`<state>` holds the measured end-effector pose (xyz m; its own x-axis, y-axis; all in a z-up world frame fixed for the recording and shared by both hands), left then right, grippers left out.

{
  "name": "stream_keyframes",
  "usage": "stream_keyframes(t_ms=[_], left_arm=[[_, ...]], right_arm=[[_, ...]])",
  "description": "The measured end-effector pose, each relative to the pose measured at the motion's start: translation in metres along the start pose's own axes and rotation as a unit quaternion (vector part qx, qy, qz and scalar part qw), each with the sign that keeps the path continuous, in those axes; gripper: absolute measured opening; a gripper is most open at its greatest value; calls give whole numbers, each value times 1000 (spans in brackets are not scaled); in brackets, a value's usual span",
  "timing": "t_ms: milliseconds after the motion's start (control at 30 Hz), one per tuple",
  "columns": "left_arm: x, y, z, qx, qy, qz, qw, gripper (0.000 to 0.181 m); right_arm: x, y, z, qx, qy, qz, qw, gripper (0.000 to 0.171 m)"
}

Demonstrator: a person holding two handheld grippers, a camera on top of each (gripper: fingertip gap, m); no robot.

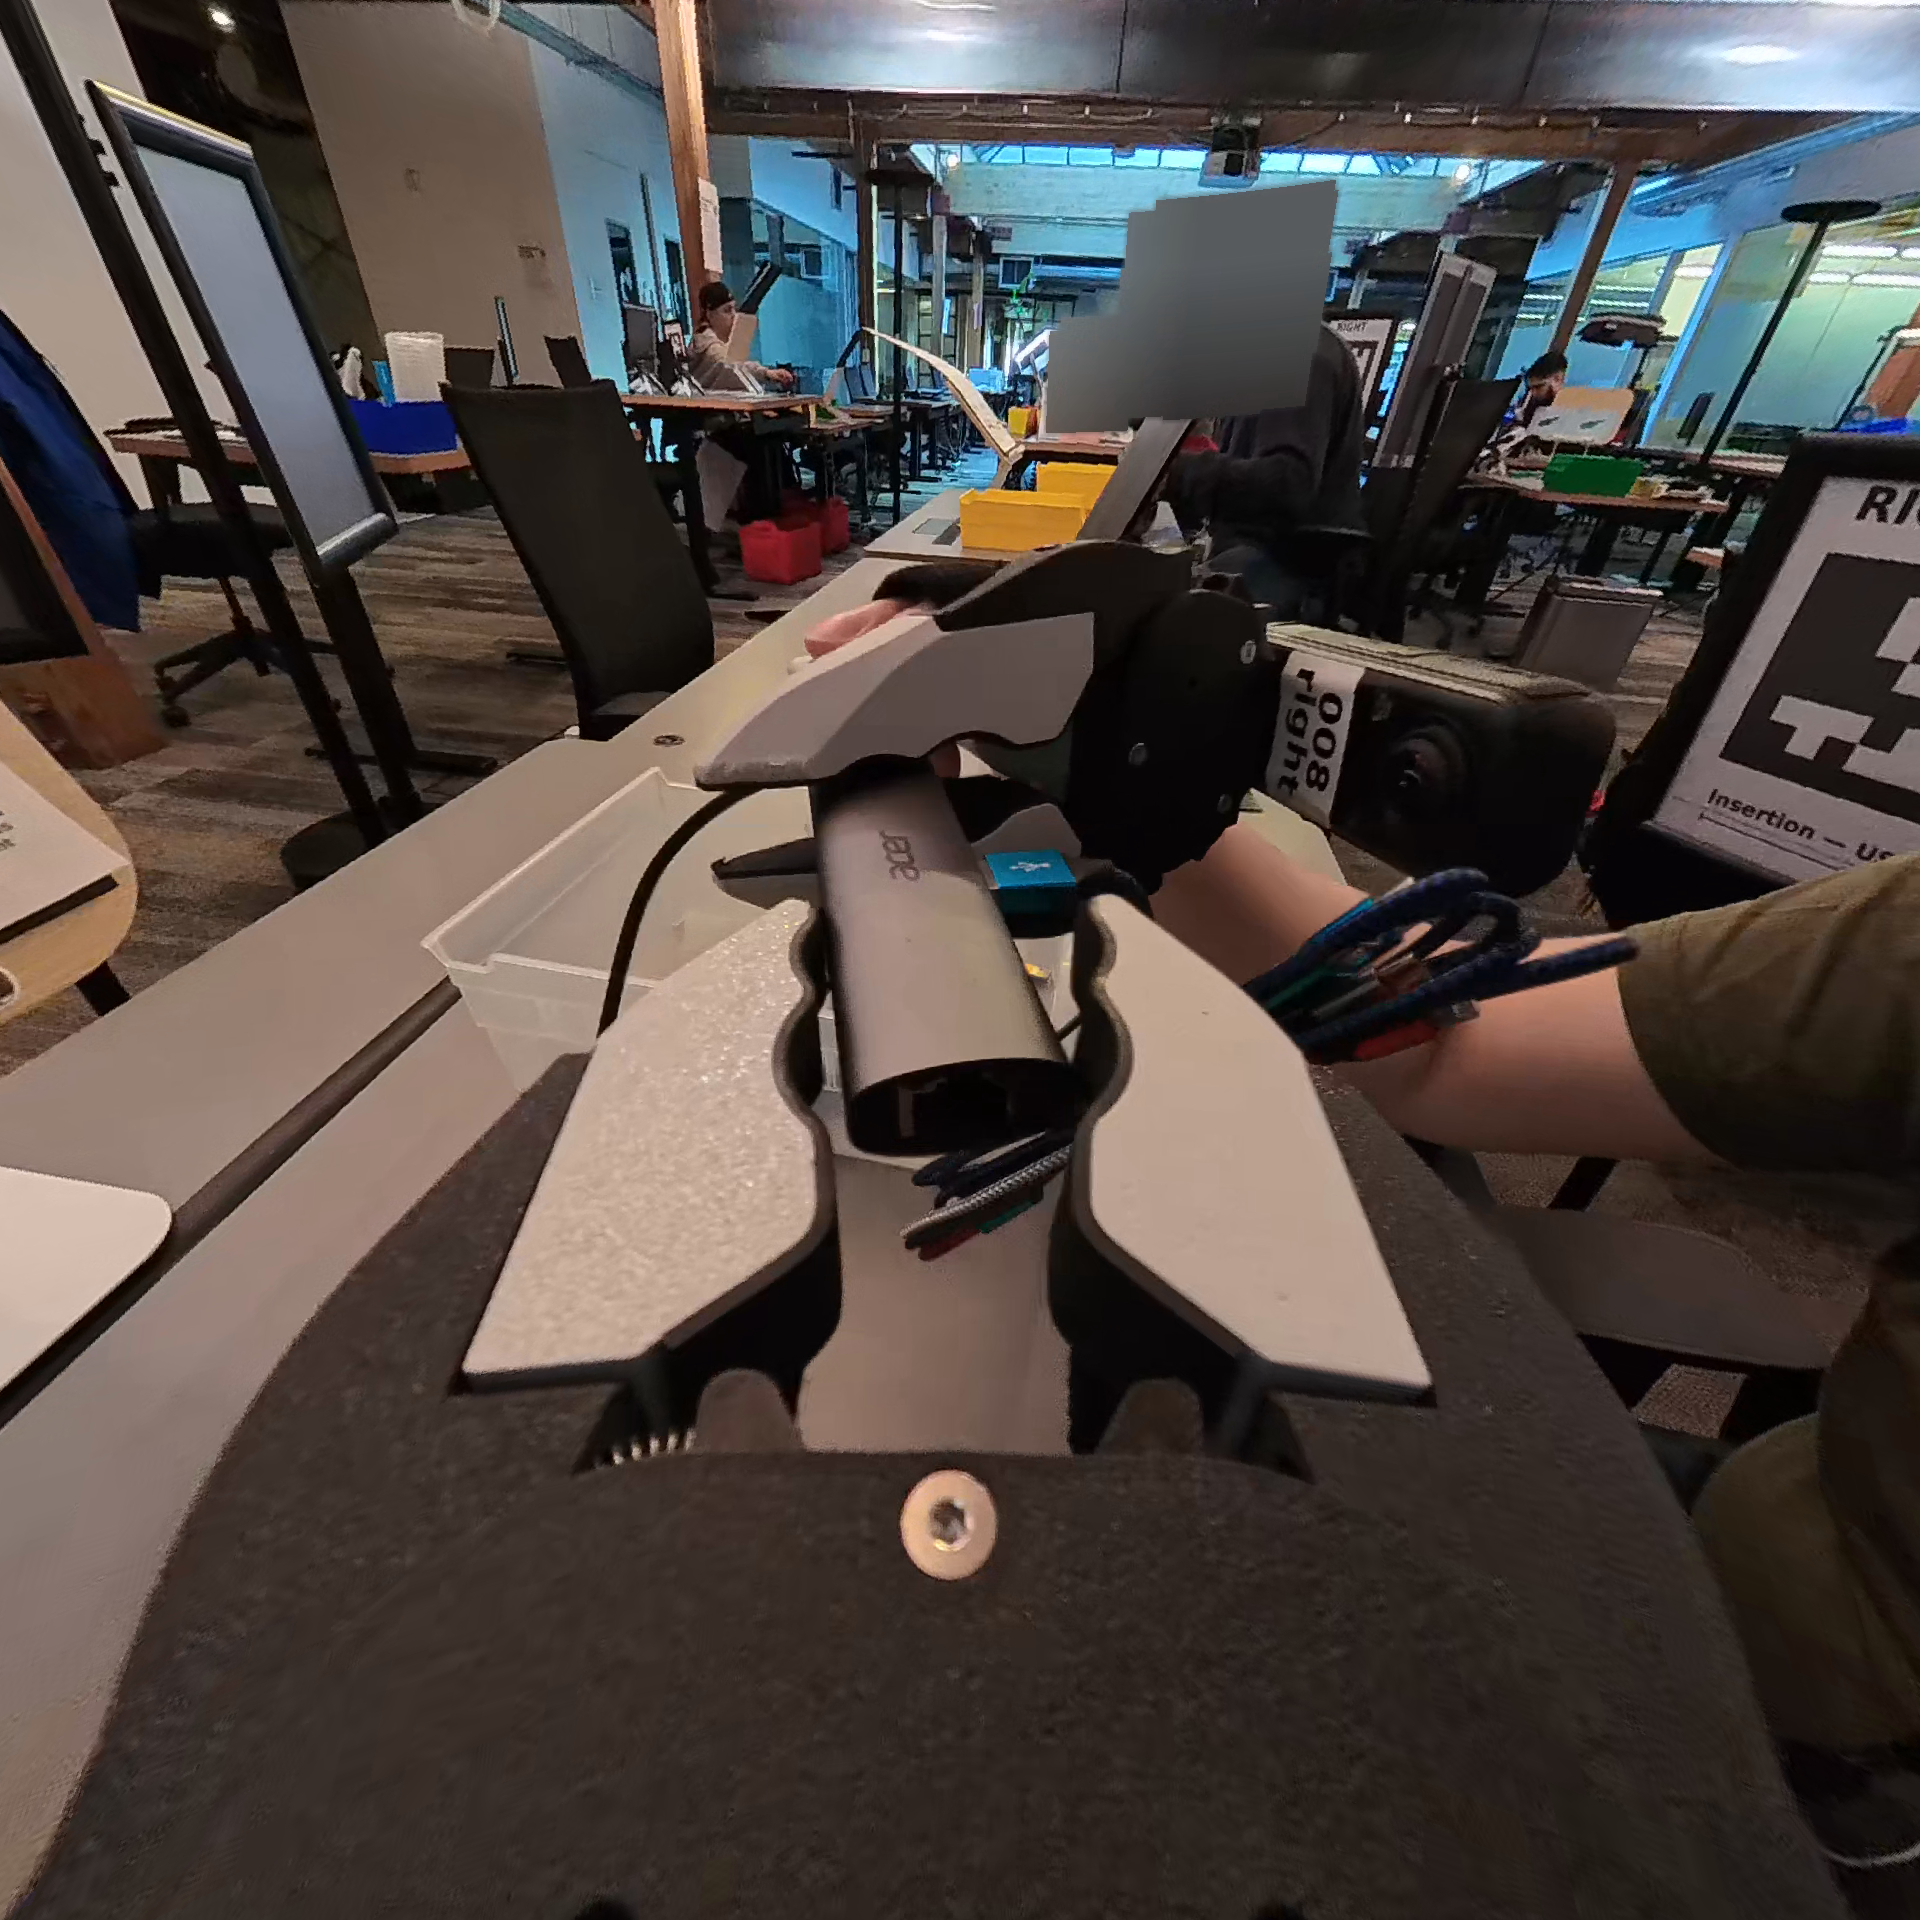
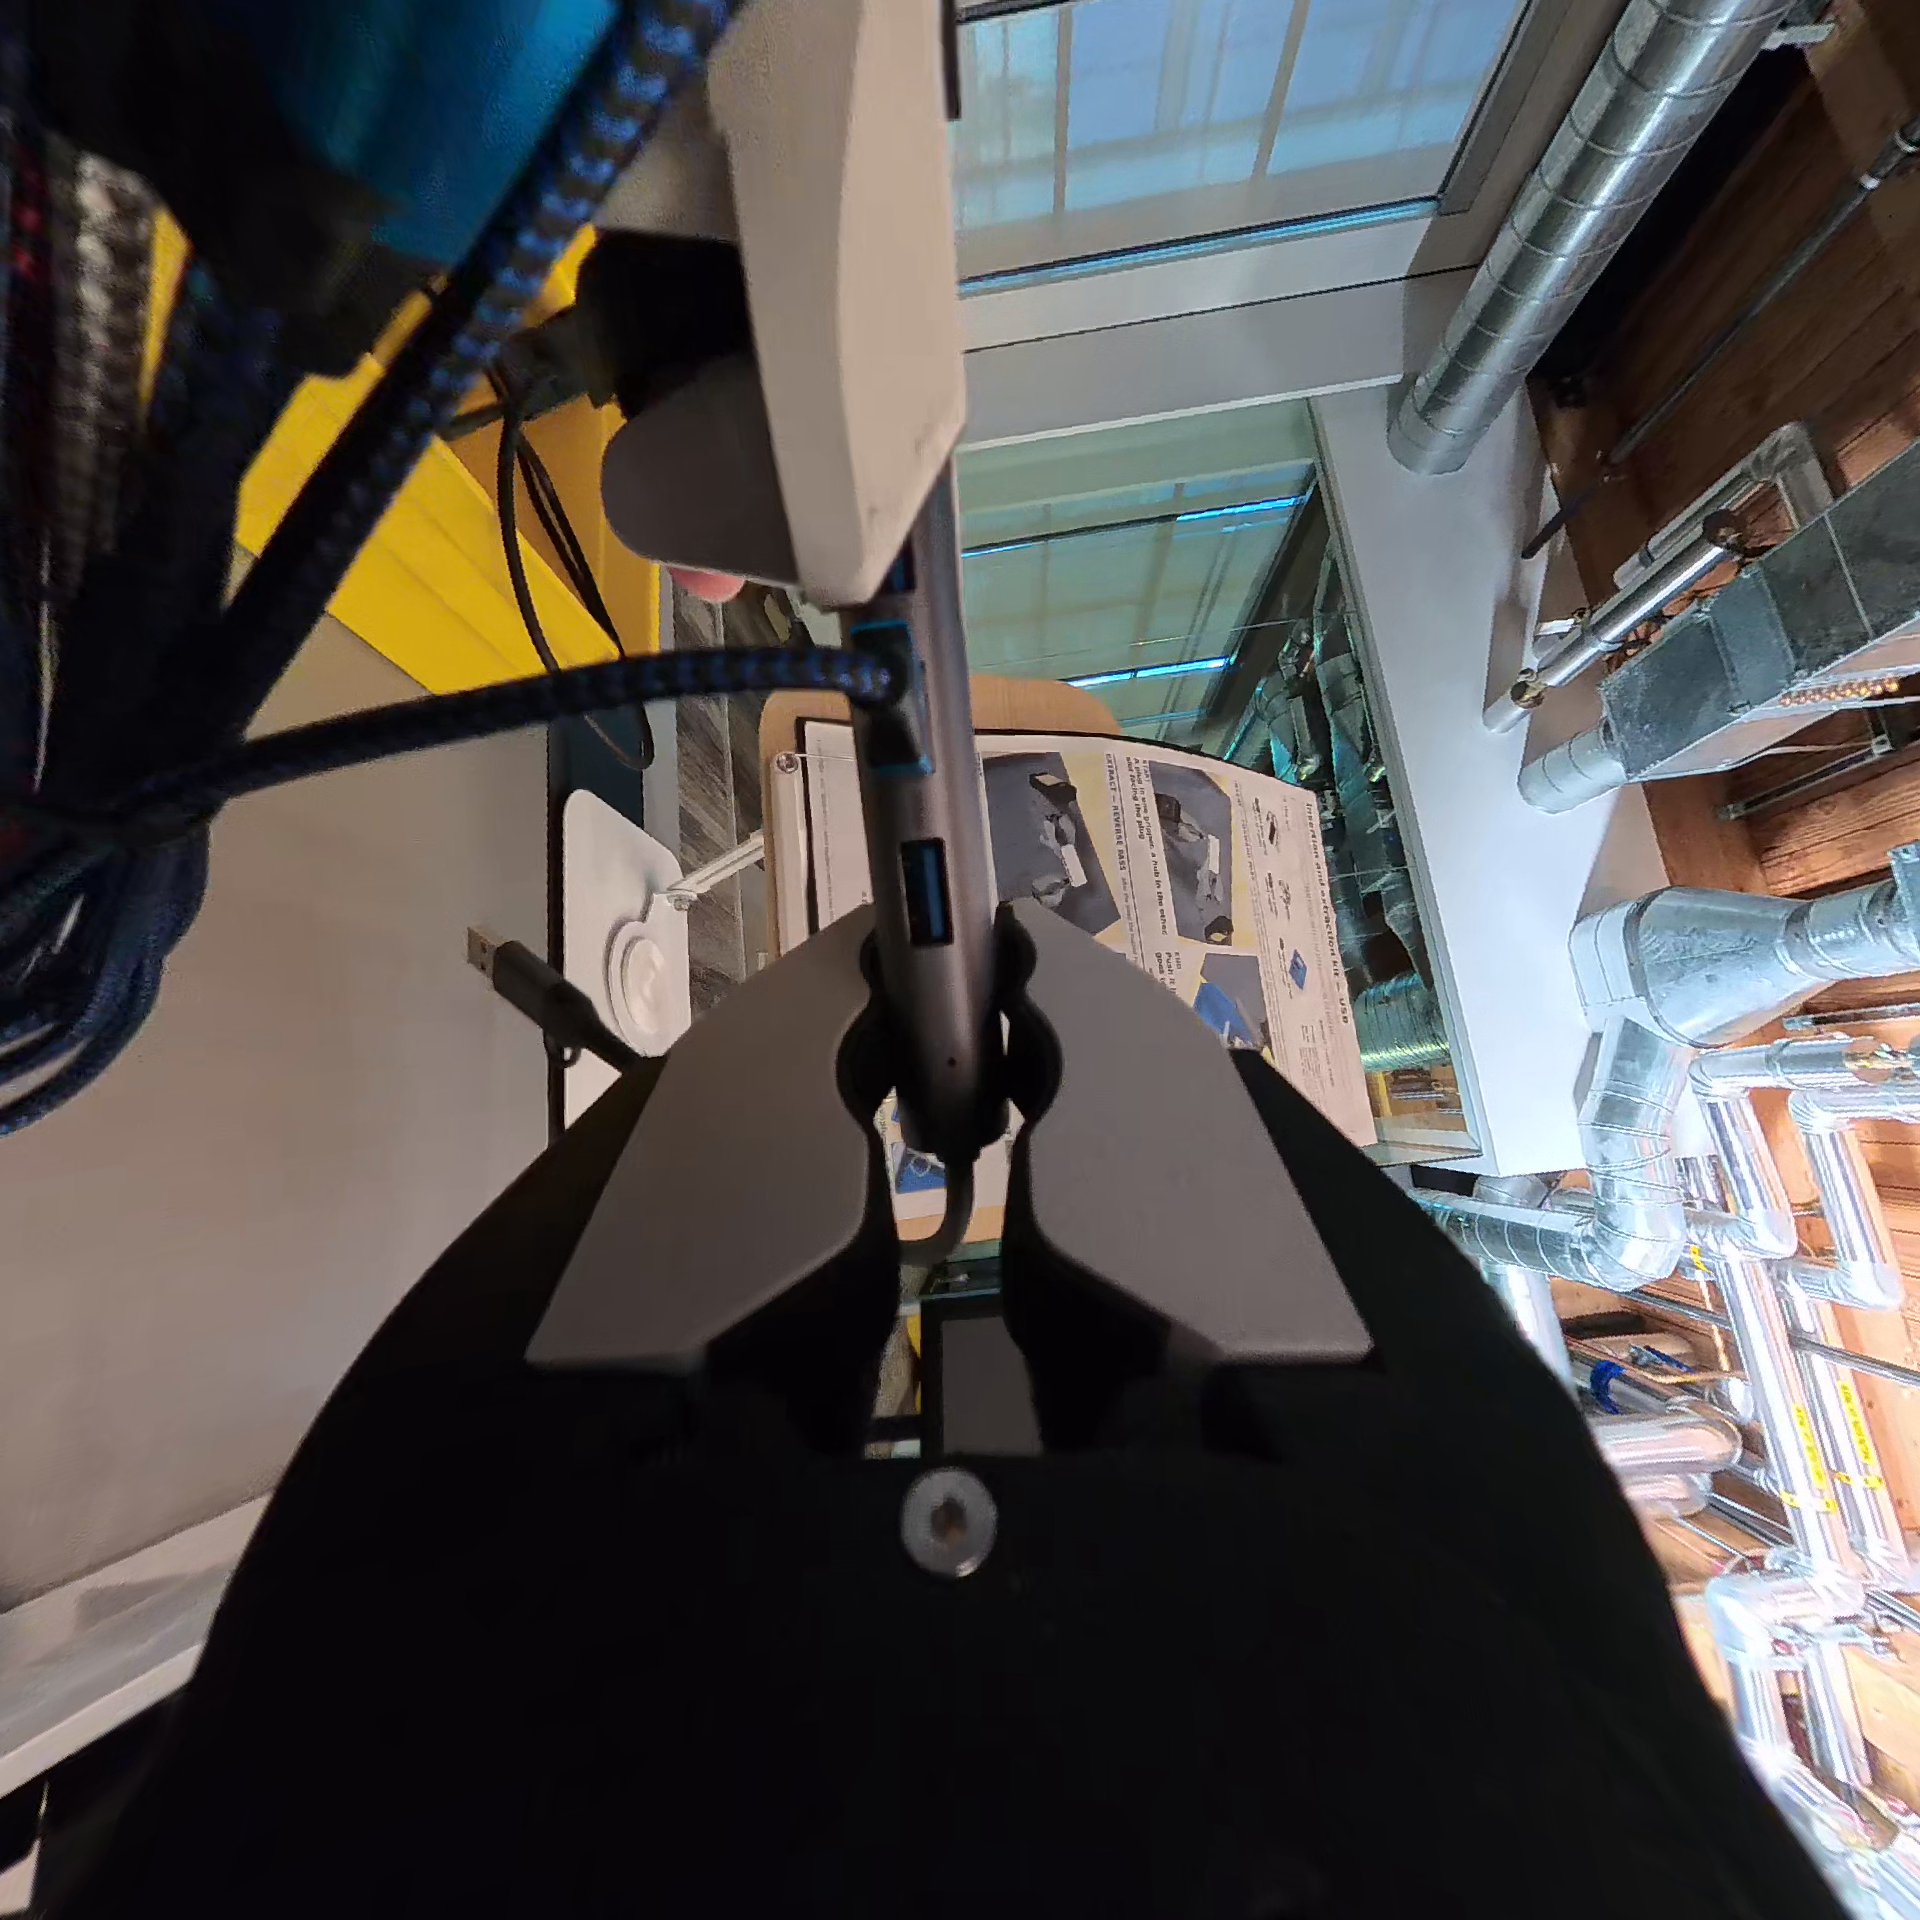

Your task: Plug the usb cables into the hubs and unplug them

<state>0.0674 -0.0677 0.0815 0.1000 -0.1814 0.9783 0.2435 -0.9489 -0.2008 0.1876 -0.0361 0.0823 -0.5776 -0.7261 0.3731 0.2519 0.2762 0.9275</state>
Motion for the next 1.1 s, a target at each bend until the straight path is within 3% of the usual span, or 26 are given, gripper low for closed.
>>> stream_keyframes(t_ms=[567, 933, 1100], left_arm=[[-9, -3, 9, 9, 10, -21, 1000, 45], [-15, -15, 9, -19, 83, -155, 984, 45], [-13, -21, 3, 39, 94, -131, 986, 44]], right_arm=[[-9, -2, 3, 13, 2, 19, 1000, 19], [-9, 3, 9, 3, -8, 75, 997, 30], [-7, 10, 7, -11, -8, 102, 995, 31]])
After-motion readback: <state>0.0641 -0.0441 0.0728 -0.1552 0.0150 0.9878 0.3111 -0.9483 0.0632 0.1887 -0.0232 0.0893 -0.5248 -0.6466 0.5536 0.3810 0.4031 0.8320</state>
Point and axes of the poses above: each gripper's, where its closed fingertips meet, z out along the fingers, x out of its top, y = z × x across the jaws, the point moved 7 cm from there along -z, back along the fingers, and after that the axes turned 14 degrees about z, right-handed, at the moved point
